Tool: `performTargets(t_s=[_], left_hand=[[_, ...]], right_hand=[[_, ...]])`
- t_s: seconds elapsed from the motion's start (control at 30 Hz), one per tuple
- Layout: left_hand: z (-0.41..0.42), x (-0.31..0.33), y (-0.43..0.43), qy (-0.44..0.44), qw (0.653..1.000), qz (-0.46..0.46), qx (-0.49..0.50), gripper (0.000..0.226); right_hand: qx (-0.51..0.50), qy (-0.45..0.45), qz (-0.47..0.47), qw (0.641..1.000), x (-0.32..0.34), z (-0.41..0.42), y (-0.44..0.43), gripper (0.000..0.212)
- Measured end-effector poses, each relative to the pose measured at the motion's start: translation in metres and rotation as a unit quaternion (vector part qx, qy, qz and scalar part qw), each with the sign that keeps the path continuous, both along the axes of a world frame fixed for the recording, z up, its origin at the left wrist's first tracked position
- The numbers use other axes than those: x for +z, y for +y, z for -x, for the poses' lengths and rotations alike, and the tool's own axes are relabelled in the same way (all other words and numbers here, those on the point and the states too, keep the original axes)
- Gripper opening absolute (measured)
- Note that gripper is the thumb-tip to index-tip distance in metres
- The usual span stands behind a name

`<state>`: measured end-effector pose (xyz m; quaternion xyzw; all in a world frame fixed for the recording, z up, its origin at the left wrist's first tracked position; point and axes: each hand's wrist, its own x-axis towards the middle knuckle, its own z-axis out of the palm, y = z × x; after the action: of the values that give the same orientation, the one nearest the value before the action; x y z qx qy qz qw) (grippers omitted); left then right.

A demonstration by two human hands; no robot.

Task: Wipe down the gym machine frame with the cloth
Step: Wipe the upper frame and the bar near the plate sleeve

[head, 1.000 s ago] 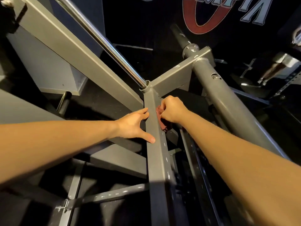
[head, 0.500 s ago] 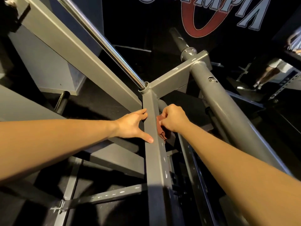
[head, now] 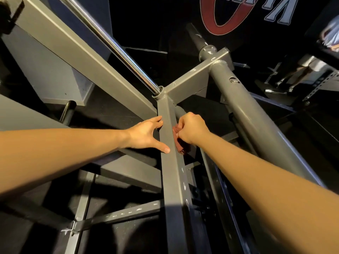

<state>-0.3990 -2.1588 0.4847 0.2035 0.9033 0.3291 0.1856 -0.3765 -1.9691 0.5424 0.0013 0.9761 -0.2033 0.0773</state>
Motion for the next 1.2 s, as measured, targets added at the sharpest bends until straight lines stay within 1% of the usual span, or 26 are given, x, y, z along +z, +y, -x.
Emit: performTargets(t_s=[0.07, 0.13, 0.2, 0.23, 0.27, 0.3, 0.33, 0.37, 0.43, 0.47, 0.53, 0.57, 0.6, 0.63, 0.67, 0.73, 0.77, 0.8, 0.87, 0.9, 0.93, 0.97, 1.0, 1.1, 1.17, 1.2], left_hand=[[-0.002, 0.003, 0.000, 0.010, 1.000, 0.009, -0.001, 0.135], [-0.005, 0.006, 0.001, 0.017, 1.000, 0.022, -0.001, 0.135], [-0.009, 0.007, 0.002, 0.014, 1.000, 0.020, -0.002, 0.132], [-0.010, 0.007, 0.002, 0.012, 1.000, 0.018, 0.000, 0.131], [-0.010, 0.007, 0.002, 0.011, 1.000, 0.019, 0.001, 0.131], [-0.010, 0.007, 0.002, 0.010, 1.000, 0.020, 0.001, 0.131], [-0.010, 0.007, 0.001, 0.010, 1.000, 0.020, 0.002, 0.131], [-0.009, 0.007, 0.001, 0.008, 1.000, 0.020, 0.002, 0.132], [-0.007, 0.004, 0.000, 0.008, 1.000, 0.020, 0.000, 0.134], [-0.006, 0.002, 0.000, 0.011, 1.000, 0.020, 0.000, 0.134], [-0.005, 0.000, 0.000, 0.015, 1.000, 0.019, 0.000, 0.131], [-0.005, -0.001, 0.000, 0.019, 1.000, 0.019, 0.000, 0.130], [-0.005, -0.001, 0.000, 0.021, 1.000, 0.021, -0.002, 0.130], [-0.006, -0.001, -0.001, 0.022, 0.999, 0.024, -0.003, 0.130], [-0.005, -0.001, -0.001, 0.023, 0.999, 0.027, -0.005, 0.130], [-0.006, -0.001, -0.004, 0.028, 0.999, 0.037, -0.008, 0.134], [-0.006, 0.000, -0.004, 0.031, 0.998, 0.044, -0.011, 0.135], [-0.007, 0.002, -0.004, 0.033, 0.998, 0.053, -0.014, 0.134], [-0.011, 0.007, -0.004, 0.039, 0.997, 0.070, -0.021, 0.125], [-0.014, 0.010, -0.004, 0.047, 0.996, 0.078, -0.025, 0.120], [-0.016, 0.013, -0.004, 0.055, 0.994, 0.088, -0.033, 0.115], [-0.019, 0.016, -0.004, 0.065, 0.992, 0.100, -0.042, 0.111], [-0.022, 0.017, -0.004, 0.072, 0.990, 0.113, -0.050, 0.109], [-0.038, 0.022, 0.002, 0.072, 0.986, 0.141, -0.055, 0.114], [-0.051, 0.030, 0.007, 0.052, 0.983, 0.162, -0.072, 0.120], [-0.055, 0.033, 0.010, 0.043, 0.980, 0.175, -0.084, 0.123]], right_hand=[[0.053, -0.154, -0.029, 0.986, 0.017, -0.012, 0.004, 0.011], [0.074, -0.303, -0.028, 0.950, 0.030, -0.029, 0.006, 0.014], [0.101, -0.387, -0.057, 0.915, 0.034, -0.048, 0.005, 0.026], [0.116, -0.411, -0.067, 0.902, 0.034, -0.054, 0.004, 0.032], [0.121, -0.418, -0.068, 0.898, 0.034, -0.058, 0.005, 0.031], [0.116, -0.402, -0.060, 0.906, 0.034, -0.058, 0.005, 0.024], [0.110, -0.364, -0.050, 0.923, 0.034, -0.054, 0.006, 0.017], [0.103, -0.304, -0.052, 0.946, 0.032, -0.046, 0.007, 0.018], [0.074, -0.133, -0.074, 0.986, 0.021, -0.032, 0.004, 0.022], [0.043, -0.052, -0.060, 0.996, 0.012, -0.026, 0.003, 0.018], [-0.009, 0.041, -0.004, 0.999, -0.004, -0.021, 0.000, 0.011], [-0.015, 0.045, 0.005, 0.999, -0.006, -0.022, 0.000, 0.012], [-0.006, 0.018, 0.003, 1.000, -0.003, -0.021, 0.003, 0.013], [0.019, -0.036, -0.016, 0.999, 0.005, -0.022, 0.005, 0.011], [0.045, -0.115, -0.037, 0.992, 0.017, -0.025, 0.007, 0.012], [0.046, -0.260, -0.058, 0.963, 0.038, -0.029, 0.011, 0.028], [0.036, -0.270, -0.070, 0.959, 0.044, -0.029, 0.013, 0.032], [0.024, -0.231, -0.091, 0.968, 0.048, -0.030, 0.015, 0.033], [-0.022, -0.068, -0.131, 0.989, 0.043, -0.035, 0.017, 0.031], [-0.039, 0.005, -0.128, 0.991, 0.038, -0.039, 0.018, 0.029], [-0.042, 0.052, -0.114, 0.991, 0.030, -0.042, 0.017, 0.026], [-0.039, 0.065, -0.090, 0.993, 0.021, -0.043, 0.016, 0.023], [-0.032, 0.052, -0.058, 0.996, 0.014, -0.044, 0.016, 0.018], [-0.023, -0.037, 0.062, 0.997, 0.000, -0.048, 0.014, 0.013], [-0.015, -0.071, 0.100, 0.992, 0.002, -0.054, 0.018, 0.013], [-0.006, -0.089, 0.102, 0.991, 0.006, -0.060, 0.020, 0.013]])
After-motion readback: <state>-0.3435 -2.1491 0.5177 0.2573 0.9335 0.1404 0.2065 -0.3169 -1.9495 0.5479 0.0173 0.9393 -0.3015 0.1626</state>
